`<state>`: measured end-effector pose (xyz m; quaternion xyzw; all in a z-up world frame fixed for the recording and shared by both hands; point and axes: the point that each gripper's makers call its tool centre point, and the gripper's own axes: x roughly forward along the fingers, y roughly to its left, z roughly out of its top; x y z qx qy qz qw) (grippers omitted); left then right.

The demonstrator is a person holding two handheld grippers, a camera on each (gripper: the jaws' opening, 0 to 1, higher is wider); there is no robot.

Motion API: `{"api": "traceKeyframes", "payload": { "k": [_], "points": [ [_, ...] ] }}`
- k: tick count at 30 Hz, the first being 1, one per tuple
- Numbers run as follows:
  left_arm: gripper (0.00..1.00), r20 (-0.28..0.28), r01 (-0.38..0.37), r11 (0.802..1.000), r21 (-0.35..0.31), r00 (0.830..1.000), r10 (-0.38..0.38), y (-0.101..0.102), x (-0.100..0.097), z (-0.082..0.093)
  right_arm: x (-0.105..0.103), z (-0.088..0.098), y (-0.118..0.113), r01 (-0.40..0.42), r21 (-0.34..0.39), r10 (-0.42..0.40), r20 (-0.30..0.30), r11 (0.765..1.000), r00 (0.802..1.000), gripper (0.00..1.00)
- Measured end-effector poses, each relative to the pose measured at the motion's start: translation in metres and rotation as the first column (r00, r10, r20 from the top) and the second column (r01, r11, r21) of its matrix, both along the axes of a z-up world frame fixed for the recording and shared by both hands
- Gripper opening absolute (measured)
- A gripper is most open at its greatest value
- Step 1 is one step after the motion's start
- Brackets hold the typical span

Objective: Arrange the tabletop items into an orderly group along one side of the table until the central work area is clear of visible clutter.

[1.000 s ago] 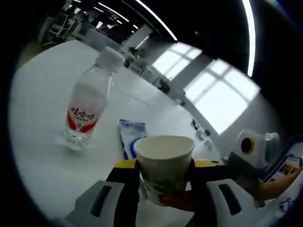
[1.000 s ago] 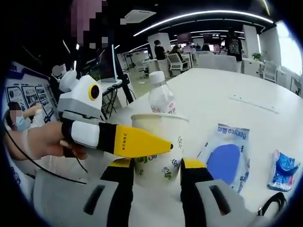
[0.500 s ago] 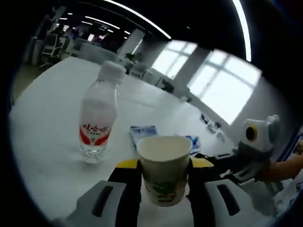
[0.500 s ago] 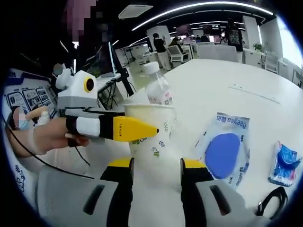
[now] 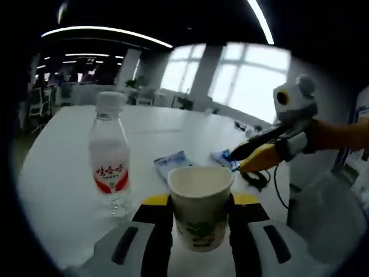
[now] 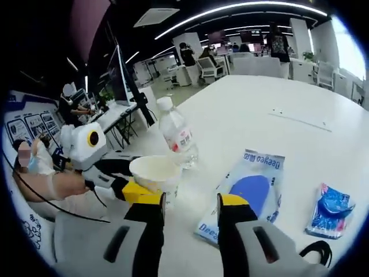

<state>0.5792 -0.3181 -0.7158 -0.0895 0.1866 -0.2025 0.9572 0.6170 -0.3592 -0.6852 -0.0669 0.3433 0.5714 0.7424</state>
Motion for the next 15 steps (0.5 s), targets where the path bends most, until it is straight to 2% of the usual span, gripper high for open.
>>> {"api": "traceKeyframes", "payload": {
  "k": [3,4,10,15],
  "points": [
    [0.34,0.021,0.016,1.0,0.021,1.0,-0.016,-0.001,-0.001,0.0,0.003,0.008,0.007,-0.015,0.006,0.015,-0.002,1.0,1.0,0.31],
    [0.34,0.055,0.031,0.999,0.03,0.998,-0.032,-0.003,0.0,0.003,0.004,0.009,0.01,-0.023,0.006,0.023,-0.001,1.0,1.0,0.31],
    [0.34,0.163,0.07,0.995,0.076,0.983,-0.081,-0.01,-0.003,0.012,-0.001,0.012,0.021,-0.089,-0.022,0.088,-0.009,0.996,0.996,0.29],
    [0.34,0.201,0.089,0.989,0.121,0.973,-0.112,-0.013,-0.004,0.013,-0.004,0.01,0.025,-0.124,-0.043,0.123,-0.021,0.991,0.992,0.28]
  ]
}}
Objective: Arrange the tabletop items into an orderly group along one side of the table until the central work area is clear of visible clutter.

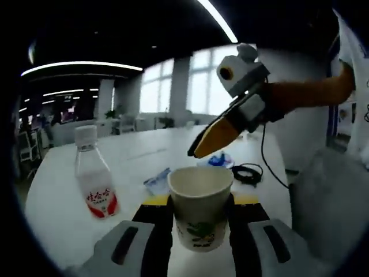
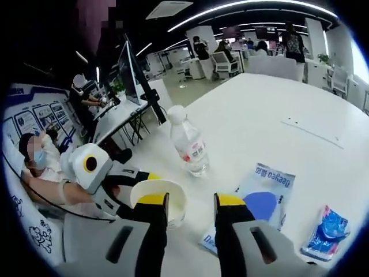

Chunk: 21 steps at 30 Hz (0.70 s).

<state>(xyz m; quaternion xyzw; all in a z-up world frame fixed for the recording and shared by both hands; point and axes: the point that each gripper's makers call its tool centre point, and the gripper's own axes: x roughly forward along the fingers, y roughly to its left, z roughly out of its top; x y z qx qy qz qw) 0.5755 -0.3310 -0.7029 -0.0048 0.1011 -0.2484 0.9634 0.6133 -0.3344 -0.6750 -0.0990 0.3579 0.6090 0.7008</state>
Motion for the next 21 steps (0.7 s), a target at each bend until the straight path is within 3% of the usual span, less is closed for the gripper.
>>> {"api": "traceKeyframes", "payload": {
  "k": [4,12,21],
  "points": [
    [0.34,0.015,0.02,0.999,0.04,1.0,-0.02,0.0,-0.002,-0.001,-0.004,-0.003,-0.001,-0.046,-0.043,0.046,-0.001,0.998,0.999,0.25],
    [0.34,0.044,0.051,0.997,0.052,0.998,-0.053,-0.002,-0.004,0.003,-0.014,-0.013,-0.003,-0.112,-0.102,0.109,-0.035,0.988,0.993,0.2],
    [0.34,0.044,0.113,0.991,0.07,0.992,-0.116,-0.01,-0.008,0.0,-0.02,-0.019,-0.003,-0.136,-0.126,0.129,-0.06,0.983,0.99,0.13]
  ]
}}
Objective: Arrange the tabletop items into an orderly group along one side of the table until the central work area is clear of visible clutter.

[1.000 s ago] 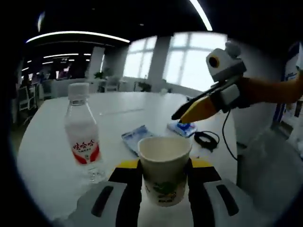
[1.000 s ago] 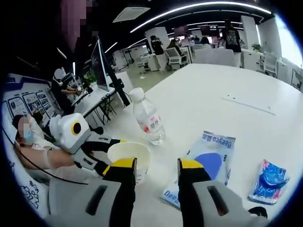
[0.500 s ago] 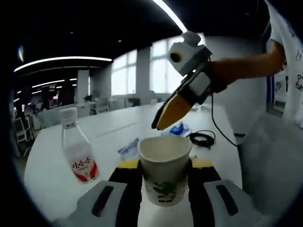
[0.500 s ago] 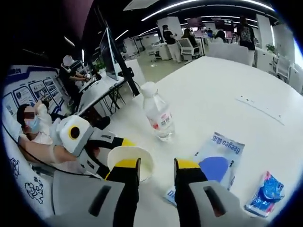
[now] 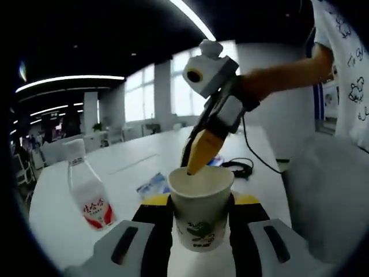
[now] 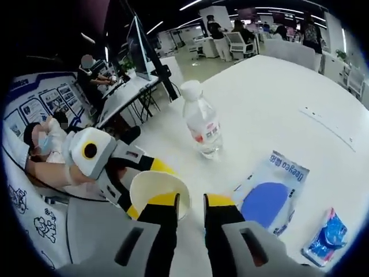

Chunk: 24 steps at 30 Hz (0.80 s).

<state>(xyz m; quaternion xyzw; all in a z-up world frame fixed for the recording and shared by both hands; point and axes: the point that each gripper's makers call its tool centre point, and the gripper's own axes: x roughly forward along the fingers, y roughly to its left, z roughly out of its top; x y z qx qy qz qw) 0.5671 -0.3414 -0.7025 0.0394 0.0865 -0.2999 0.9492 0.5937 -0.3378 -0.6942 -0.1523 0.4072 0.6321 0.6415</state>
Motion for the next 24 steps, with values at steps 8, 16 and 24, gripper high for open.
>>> {"api": "traceKeyframes", "payload": {
  "k": [8,16,24],
  "points": [
    [0.34,-0.002,0.018,1.0,0.019,1.0,-0.018,-0.005,0.001,-0.003,-0.001,-0.007,-0.006,0.008,-0.027,-0.008,-0.023,1.0,1.0,0.09],
    [0.35,-0.008,0.026,0.999,0.028,1.0,-0.025,-0.005,0.003,-0.004,-0.001,-0.01,-0.01,0.007,-0.042,-0.007,-0.02,0.999,1.0,0.05],
    [0.35,-0.018,0.029,0.999,0.031,0.999,-0.028,-0.007,0.003,-0.006,-0.001,-0.016,-0.012,0.005,-0.061,-0.007,-0.026,0.998,1.0,0.0]
  ]
}}
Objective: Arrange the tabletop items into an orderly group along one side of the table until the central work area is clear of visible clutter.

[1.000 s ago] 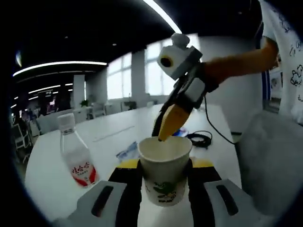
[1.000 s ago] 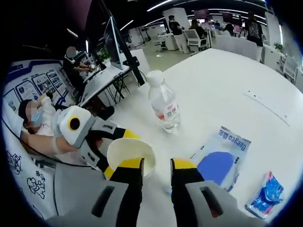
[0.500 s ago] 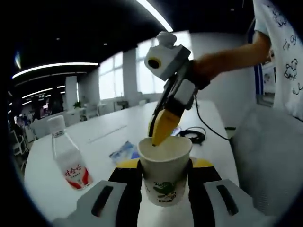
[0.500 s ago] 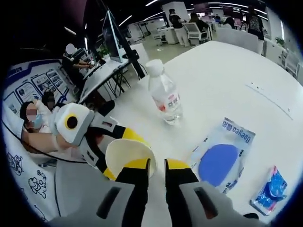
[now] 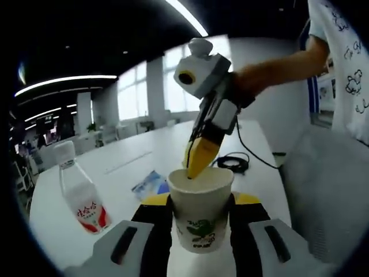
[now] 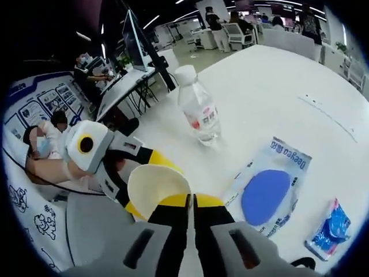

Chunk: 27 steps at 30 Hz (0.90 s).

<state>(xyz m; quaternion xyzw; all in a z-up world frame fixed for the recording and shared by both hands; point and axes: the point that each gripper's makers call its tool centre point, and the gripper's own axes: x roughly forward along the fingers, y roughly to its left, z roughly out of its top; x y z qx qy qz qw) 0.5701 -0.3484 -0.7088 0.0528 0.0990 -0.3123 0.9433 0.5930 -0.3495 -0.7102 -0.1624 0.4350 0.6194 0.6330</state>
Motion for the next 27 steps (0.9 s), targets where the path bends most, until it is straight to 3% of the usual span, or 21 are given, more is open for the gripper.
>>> {"api": "traceKeyframes", "payload": {
  "k": [11,23,27],
  "points": [
    [0.37,-0.035,-0.01,1.0,-0.017,0.999,0.009,-0.004,0.0,-0.006,0.001,-0.002,-0.003,0.006,-0.023,-0.006,0.003,1.0,1.0,0.0],
    [0.38,-0.069,-0.053,0.994,-0.091,0.997,0.046,0.003,0.001,-0.007,0.004,0.005,0.002,0.006,-0.022,-0.005,0.01,1.0,1.0,0.0],
    [0.41,-0.132,-0.084,0.99,-0.116,0.989,0.069,0.011,-0.002,-0.02,0.009,0.007,0.004,0.004,-0.023,-0.004,0.015,1.0,1.0,0.0]
  ]
}}
